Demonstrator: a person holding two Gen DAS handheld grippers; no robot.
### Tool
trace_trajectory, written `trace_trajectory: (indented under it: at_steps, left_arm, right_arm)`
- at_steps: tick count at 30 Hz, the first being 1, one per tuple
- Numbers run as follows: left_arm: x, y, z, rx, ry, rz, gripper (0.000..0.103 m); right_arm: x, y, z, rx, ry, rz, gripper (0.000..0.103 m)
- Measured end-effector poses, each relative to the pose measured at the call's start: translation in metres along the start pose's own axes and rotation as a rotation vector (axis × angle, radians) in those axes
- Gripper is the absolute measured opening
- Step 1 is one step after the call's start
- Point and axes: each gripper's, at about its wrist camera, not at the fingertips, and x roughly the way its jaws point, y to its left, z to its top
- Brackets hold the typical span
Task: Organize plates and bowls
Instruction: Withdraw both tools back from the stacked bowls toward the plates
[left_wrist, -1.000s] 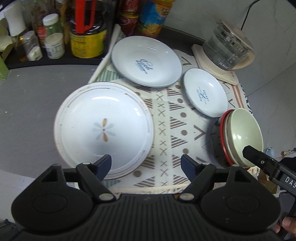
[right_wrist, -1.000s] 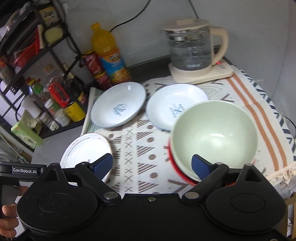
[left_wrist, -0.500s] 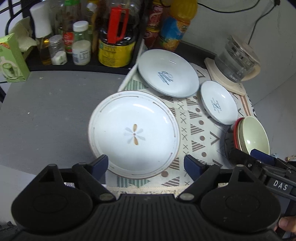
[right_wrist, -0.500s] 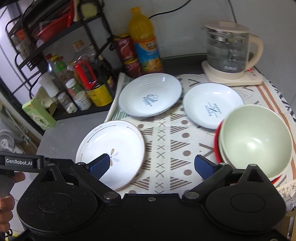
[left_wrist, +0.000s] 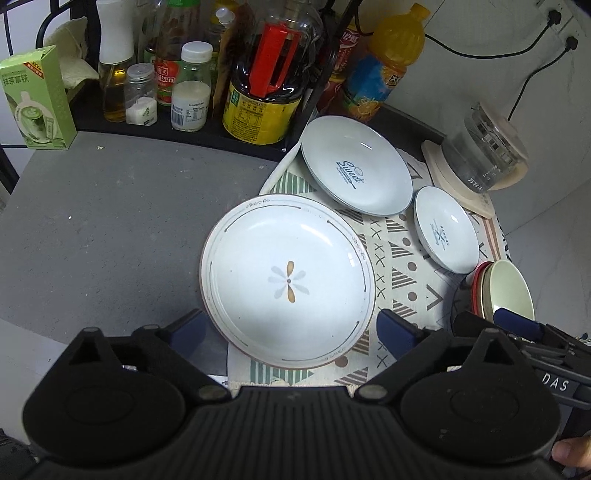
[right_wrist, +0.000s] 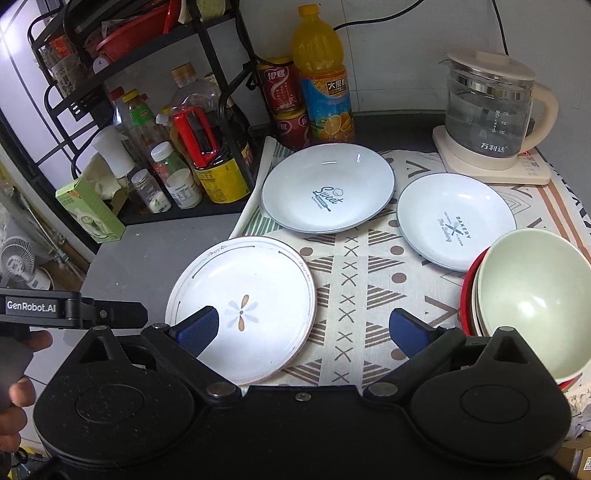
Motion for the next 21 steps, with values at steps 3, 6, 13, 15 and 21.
trace_trajectory:
  at_steps: [3,6,13,15,21]
  left_arm:
    - [0.005,0.0,0.004,-0.011,0.003,0.012,0.102]
    - [0.011,-0.001,0.009,-0.027,0.014,-0.003,0.102]
    - [0.024,-0.021,0.025,-0.026,0.015,0.014,0.102]
    - [0.026,-0.029,0.032,-0.015,0.013,0.029,0.102]
    - [0.036,-0.049,0.055,-0.013,0.008,0.066,0.102]
  right_arm:
    - [0.002,0.001,0.004,-0.023,-0.004,-0.004,0.1]
    - [0.004,-0.003,0.01,-0.022,-0.014,-0.003,0.102]
    - [0.014,-0.027,0.026,-0.016,-0.011,0.027,0.103]
    - [0.018,-0.032,0.034,-0.019,-0.006,0.043,0.103]
    - [0.03,-0.05,0.059,-0.011,-0.013,0.091,0.103]
